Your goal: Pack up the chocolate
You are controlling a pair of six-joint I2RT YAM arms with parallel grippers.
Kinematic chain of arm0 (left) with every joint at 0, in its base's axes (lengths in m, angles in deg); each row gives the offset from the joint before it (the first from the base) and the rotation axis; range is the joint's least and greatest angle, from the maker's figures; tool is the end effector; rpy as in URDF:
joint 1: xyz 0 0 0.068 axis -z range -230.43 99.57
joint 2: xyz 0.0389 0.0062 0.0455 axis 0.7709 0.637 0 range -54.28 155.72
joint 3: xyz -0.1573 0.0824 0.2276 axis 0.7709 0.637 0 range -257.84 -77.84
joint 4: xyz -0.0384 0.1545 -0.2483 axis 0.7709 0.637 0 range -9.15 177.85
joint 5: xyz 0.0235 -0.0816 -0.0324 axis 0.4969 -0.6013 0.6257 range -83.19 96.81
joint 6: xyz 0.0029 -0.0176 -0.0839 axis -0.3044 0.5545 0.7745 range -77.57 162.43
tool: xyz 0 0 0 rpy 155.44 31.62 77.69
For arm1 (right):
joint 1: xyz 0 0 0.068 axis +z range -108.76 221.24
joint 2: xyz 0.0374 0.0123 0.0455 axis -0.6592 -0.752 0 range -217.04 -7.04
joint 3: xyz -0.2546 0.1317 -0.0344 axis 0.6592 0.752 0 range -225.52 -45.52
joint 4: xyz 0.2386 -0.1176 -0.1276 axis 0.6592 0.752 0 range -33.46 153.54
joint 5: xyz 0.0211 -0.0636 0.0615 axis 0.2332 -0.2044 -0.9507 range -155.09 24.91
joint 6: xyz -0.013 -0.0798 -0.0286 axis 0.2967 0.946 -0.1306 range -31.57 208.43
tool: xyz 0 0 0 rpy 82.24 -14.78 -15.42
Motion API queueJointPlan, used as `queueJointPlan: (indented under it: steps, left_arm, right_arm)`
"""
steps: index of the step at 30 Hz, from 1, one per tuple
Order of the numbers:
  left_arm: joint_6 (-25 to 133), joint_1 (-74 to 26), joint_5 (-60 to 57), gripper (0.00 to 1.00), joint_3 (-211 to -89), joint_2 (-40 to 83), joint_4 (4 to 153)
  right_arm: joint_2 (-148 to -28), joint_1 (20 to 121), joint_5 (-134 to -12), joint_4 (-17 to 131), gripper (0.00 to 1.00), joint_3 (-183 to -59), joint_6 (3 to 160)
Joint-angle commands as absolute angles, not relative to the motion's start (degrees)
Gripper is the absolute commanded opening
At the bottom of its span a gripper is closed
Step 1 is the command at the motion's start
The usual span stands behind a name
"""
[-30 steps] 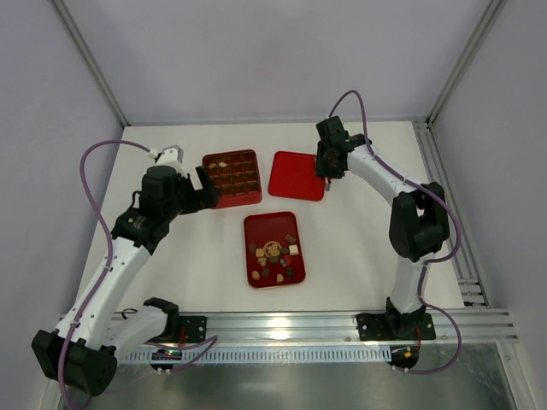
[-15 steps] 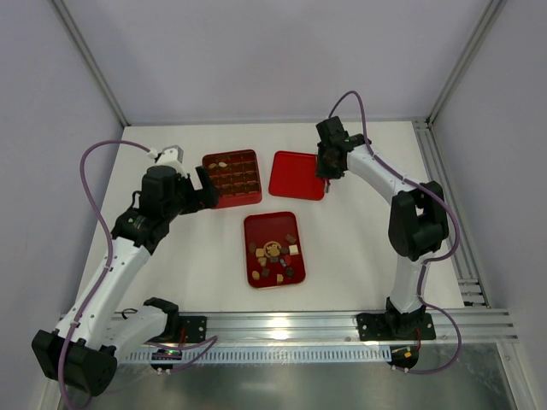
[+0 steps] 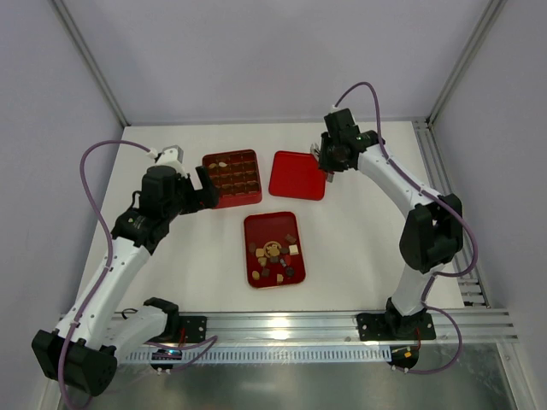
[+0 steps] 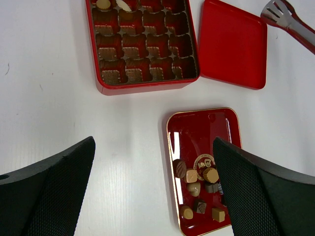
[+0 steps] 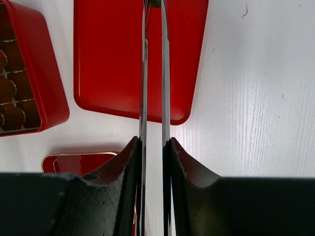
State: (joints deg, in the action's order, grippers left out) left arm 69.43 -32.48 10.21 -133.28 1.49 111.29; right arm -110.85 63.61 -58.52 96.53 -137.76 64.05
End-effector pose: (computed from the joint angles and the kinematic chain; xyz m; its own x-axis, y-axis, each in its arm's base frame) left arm 0.2597 -0.0793 0.3272 -0.5512 -0.2978 -0.7794 0.0100 0.9317 -0.3631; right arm 0.4347 0.1696 0.2715 -0.7886 0.1189 -0.6033 0.0145 0.9845 0.1750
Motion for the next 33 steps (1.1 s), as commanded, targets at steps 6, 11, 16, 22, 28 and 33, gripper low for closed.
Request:
queueJointPlan:
  steps: [6, 11, 16, 22, 28, 33]
  left_arm:
    - [69.9, -32.9, 9.9, 1.00, -133.1, 0.9, 109.1]
    - [70.0, -32.9, 9.8, 1.00, -133.1, 0.7, 109.1]
    - [69.9, -32.9, 10.0, 1.00, -133.2, 0.7, 109.0]
    - [69.9, -33.0, 9.8, 1.00, -133.1, 0.6, 109.1]
    - [69.9, -33.1, 9.9, 1.00, -133.1, 0.3, 109.0]
    - [69.9, -33.1, 9.9, 1.00, -133.1, 0.5, 109.1]
  right_arm:
    - [-104.6, 65.8, -60.7, 95.7, 0.25, -137.8, 63.5]
    - [-105.2, 70.6, -61.0, 96.9, 0.25, -141.9, 63.1]
    - [-109.3, 75.9, -61.0, 98.9, 0.25, -149.7, 62.9]
    - [-116.0, 81.3, -60.7, 101.2, 0.25, -159.7, 62.9]
    - [-121.9, 83.9, -61.5, 101.6, 0.25, -165.7, 63.5]
    - [-125.2, 84.7, -61.6, 101.9, 0.25, -167.9, 63.5]
